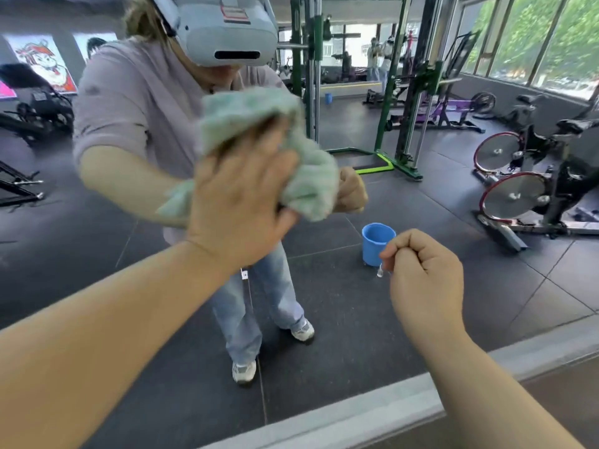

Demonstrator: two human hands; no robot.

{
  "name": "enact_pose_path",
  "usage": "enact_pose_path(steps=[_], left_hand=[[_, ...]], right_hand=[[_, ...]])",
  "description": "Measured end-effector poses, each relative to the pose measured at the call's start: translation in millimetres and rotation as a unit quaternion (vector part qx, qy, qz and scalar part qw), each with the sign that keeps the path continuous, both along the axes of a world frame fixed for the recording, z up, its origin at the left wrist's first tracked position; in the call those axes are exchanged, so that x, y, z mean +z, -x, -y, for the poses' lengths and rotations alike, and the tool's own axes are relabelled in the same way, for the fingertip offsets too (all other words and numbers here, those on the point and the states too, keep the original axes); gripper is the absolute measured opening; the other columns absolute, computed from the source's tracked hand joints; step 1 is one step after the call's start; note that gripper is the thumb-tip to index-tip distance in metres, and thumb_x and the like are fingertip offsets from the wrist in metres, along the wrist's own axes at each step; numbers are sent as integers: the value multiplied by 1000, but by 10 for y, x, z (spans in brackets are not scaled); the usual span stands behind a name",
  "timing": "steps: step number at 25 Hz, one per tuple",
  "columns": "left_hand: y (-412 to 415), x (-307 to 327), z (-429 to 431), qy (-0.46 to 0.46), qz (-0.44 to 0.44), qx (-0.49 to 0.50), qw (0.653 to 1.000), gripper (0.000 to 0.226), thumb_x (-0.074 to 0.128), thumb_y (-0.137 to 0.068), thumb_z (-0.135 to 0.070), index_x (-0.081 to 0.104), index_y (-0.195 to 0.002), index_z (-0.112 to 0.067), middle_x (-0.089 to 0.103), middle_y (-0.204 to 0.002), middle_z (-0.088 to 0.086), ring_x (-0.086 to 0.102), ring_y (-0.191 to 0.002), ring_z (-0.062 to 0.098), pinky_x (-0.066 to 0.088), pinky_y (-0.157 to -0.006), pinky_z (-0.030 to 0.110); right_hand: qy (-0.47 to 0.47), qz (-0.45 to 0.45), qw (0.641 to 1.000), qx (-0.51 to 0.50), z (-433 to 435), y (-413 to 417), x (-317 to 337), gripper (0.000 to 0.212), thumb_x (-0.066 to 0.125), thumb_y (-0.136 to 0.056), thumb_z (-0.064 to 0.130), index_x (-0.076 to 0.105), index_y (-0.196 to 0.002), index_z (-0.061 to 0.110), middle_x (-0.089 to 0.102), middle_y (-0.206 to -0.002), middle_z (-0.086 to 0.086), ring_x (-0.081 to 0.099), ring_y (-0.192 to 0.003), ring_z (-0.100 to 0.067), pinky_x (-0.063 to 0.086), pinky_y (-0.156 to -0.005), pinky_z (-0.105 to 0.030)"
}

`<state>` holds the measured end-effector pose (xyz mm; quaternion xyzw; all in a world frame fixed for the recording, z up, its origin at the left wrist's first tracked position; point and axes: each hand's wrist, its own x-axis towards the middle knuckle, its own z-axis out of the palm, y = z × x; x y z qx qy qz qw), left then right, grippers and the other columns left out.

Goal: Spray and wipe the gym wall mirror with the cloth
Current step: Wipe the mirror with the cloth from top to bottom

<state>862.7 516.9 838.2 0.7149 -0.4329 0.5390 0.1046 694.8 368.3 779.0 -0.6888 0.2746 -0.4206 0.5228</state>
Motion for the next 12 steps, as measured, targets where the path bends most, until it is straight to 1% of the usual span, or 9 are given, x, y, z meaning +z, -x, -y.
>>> enact_pose_path(steps=[1,3,4,5,6,7,9,11,12], left_hand=[[74,-143,325,-38,12,-17,999,45,52,-83,-33,53,-126,-19,56,-137,6,48,-114,27,33,-93,41],[332,-708,815,-209,58,-39,975,52,47,-82,-27,54,-133,-20,59,-134,4,51,-122,29,33,-100,43],[429,-907,844,-264,31,-31,964,49,45,-86,-28,55,-133,-22,59,-134,1,51,-126,23,34,-105,41],[393,-1007,716,-269,-26,-37,962,42,47,-91,-33,55,-132,-29,59,-133,-8,52,-126,12,37,-106,33],[367,-986,481,-253,-66,-25,965,38,51,-93,-42,55,-130,-35,60,-130,-15,53,-122,3,38,-104,25],[343,-887,236,-251,-61,13,966,43,51,-93,-47,52,-134,-36,59,-131,-13,53,-121,7,37,-105,25],[253,-516,-131,-142,-60,75,985,57,37,-97,-47,28,-151,-29,47,-145,11,45,-128,35,28,-110,43],[99,-77,-214,-29,-28,125,991,67,28,-99,-50,10,-155,-20,28,-153,24,27,-139,40,10,-117,44],[63,52,-50,30,-13,136,990,69,29,-98,-51,12,-155,-15,25,-154,25,22,-141,37,1,-118,39]], right_hand=[[-3,2,1000,3,54,-9,-13,36,39,-80,-10,58,-60,13,54,-52,6,40,-46,-8,35,-45,-19],[6,4,1000,8,188,28,-33,37,40,-80,-10,58,-59,15,55,-52,6,41,-47,-9,37,-48,-23],[12,4,1000,15,259,55,-47,37,41,-80,-10,58,-58,15,55,-51,7,41,-46,-8,35,-47,-22],[15,4,1000,25,323,81,-62,37,41,-79,-10,58,-58,15,55,-51,6,41,-45,-7,34,-45,-20],[15,2,999,40,382,108,-82,37,41,-80,-10,58,-58,14,55,-52,5,40,-44,-7,33,-43,-18],[16,-3,998,54,424,132,-103,36,41,-80,-10,58,-59,13,55,-53,3,40,-44,-6,31,-42,-17],[16,-9,997,75,511,162,-138,35,41,-79,-10,58,-59,13,55,-53,3,40,-45,-6,31,-42,-16],[15,-8,995,94,545,152,-147,34,41,-79,-10,58,-59,13,55,-53,5,40,-46,-6,31,-44,-17],[14,-3,994,108,554,134,-150,34,41,-79,-10,58,-60,13,55,-53,5,40,-46,-7,30,-44,-18]])
